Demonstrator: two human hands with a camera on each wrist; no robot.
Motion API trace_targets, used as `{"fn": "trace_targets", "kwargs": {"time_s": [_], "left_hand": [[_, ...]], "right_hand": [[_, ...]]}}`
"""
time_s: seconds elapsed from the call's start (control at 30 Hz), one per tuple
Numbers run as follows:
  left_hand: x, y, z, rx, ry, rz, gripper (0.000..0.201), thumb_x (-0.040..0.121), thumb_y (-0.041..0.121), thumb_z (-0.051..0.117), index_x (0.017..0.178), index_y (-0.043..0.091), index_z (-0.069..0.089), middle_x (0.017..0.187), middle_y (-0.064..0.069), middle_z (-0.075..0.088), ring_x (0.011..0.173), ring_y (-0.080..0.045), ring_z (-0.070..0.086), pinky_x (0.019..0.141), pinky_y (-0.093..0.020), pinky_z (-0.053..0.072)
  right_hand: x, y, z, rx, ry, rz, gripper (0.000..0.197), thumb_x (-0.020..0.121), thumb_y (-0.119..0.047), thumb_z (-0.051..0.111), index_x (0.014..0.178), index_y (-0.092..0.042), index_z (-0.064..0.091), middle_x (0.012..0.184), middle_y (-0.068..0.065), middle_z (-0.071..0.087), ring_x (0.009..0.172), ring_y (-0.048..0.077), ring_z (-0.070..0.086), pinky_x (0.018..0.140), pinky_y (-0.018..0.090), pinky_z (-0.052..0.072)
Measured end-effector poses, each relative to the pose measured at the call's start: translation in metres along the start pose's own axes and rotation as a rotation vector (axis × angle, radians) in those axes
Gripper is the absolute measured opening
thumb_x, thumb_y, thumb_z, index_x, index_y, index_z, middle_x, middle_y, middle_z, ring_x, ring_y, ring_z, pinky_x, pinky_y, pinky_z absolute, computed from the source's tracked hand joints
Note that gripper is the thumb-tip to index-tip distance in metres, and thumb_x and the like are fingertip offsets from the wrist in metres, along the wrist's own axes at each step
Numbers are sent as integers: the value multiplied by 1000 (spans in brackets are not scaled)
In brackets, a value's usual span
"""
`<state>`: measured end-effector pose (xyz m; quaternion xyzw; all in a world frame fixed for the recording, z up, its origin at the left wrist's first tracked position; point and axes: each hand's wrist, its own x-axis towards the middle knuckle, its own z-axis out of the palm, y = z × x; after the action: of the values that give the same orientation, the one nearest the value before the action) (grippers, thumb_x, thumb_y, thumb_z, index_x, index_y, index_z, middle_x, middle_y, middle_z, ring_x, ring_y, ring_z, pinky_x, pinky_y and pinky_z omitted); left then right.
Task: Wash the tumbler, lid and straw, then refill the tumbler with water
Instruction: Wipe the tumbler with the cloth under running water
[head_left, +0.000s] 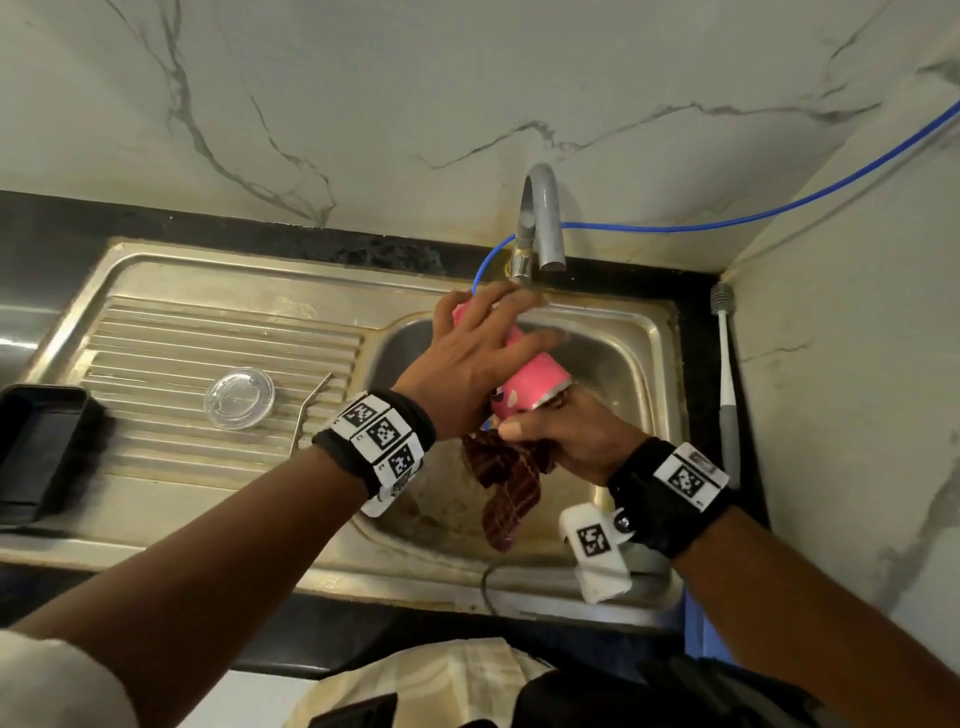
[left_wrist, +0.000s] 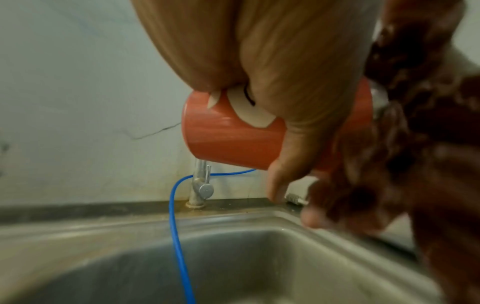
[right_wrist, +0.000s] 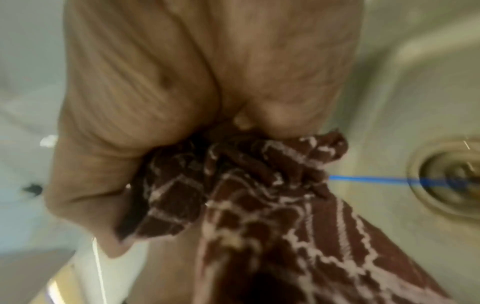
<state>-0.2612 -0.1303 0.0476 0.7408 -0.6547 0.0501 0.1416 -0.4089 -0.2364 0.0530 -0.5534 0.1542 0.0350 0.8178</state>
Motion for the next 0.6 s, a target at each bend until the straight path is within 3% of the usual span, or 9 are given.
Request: {"fn": "trace_targets", "kwargs": {"time_s": [0.1, 0.17, 0.2, 0.27, 0.33, 0.4, 0.47, 0.53, 0.6], "left_hand": [[-13, -4, 4, -360, 66, -163, 113, 65, 31, 91, 161, 24, 31, 171, -11, 12, 158, -33, 16, 119, -60, 34], [-28, -12, 11, -683, 166, -310, 116, 66, 33, 84, 163, 16, 24, 172, -11, 10, 160, -28, 17, 120, -55, 38], [-35, -13, 13, -865, 198, -430, 115, 65, 35, 80, 163, 16, 22, 171, -9, 16, 159, -24, 21, 118, -50, 41], [-38, -7, 12, -1316, 183, -735, 110, 65, 37, 75, 161, 25, 24, 157, -7, 43, 144, -25, 47, 101, -39, 54], [-27, 2, 11, -1666, 104, -972, 90, 74, 38, 79, 152, 32, 34, 133, -9, 63, 113, -33, 70, 86, -46, 61], [-9, 10, 10, -1741, 122, -1160, 91, 72, 54, 87, 146, 28, 40, 129, -12, 68, 100, -34, 76, 81, -55, 63], [3, 18, 10, -1702, 190, -1305, 107, 60, 55, 98, 146, 23, 42, 129, -14, 69, 95, -30, 79, 72, -50, 64], [9, 22, 13, -1640, 243, -1334, 96, 64, 40, 100, 142, 21, 47, 124, -11, 72, 91, -24, 79, 66, -42, 64], [10, 24, 12, -1637, 284, -1345, 86, 69, 30, 97, 140, 24, 48, 120, -9, 72, 93, -24, 78, 67, -42, 65]], "right_hand": [[1, 8, -1, -247, 82, -21, 59, 82, 17, 78, 134, 0, 55, 111, 18, 73, 99, 23, 72, 84, 38, 62], [0, 14, -3, -406, 191, -10, 50, 78, 12, 84, 121, 5, 60, 102, 22, 70, 90, 26, 68, 79, 52, 60], [0, 17, -7, -488, 252, 3, 38, 78, 8, 85, 108, 7, 62, 90, 19, 67, 80, 27, 65, 74, 57, 58], [1, 18, -14, -707, 310, -21, 28, 77, -3, 86, 86, -3, 60, 73, 7, 60, 70, 22, 57, 72, 61, 55], [8, 23, -23, -1162, 327, -359, 22, 77, -13, 78, 90, -17, 61, 76, 0, 65, 82, 22, 57, 99, 68, 50], [22, 35, -30, -1742, 279, -626, 36, 84, -22, 67, 119, -18, 67, 105, 5, 76, 112, 33, 60, 118, 73, 18], [32, 48, -24, -2111, 221, -416, 52, 96, -32, 61, 146, -21, 56, 142, 7, 65, 137, 38, 51, 120, 75, 0], [34, 55, -17, -2201, 288, -242, 57, 98, -40, 57, 153, -27, 47, 156, 6, 54, 146, 40, 39, 118, 79, -8], [35, 60, -14, -2074, 263, -269, 62, 94, -43, 57, 151, -26, 40, 156, 7, 54, 147, 40, 41, 118, 77, -14]]}}
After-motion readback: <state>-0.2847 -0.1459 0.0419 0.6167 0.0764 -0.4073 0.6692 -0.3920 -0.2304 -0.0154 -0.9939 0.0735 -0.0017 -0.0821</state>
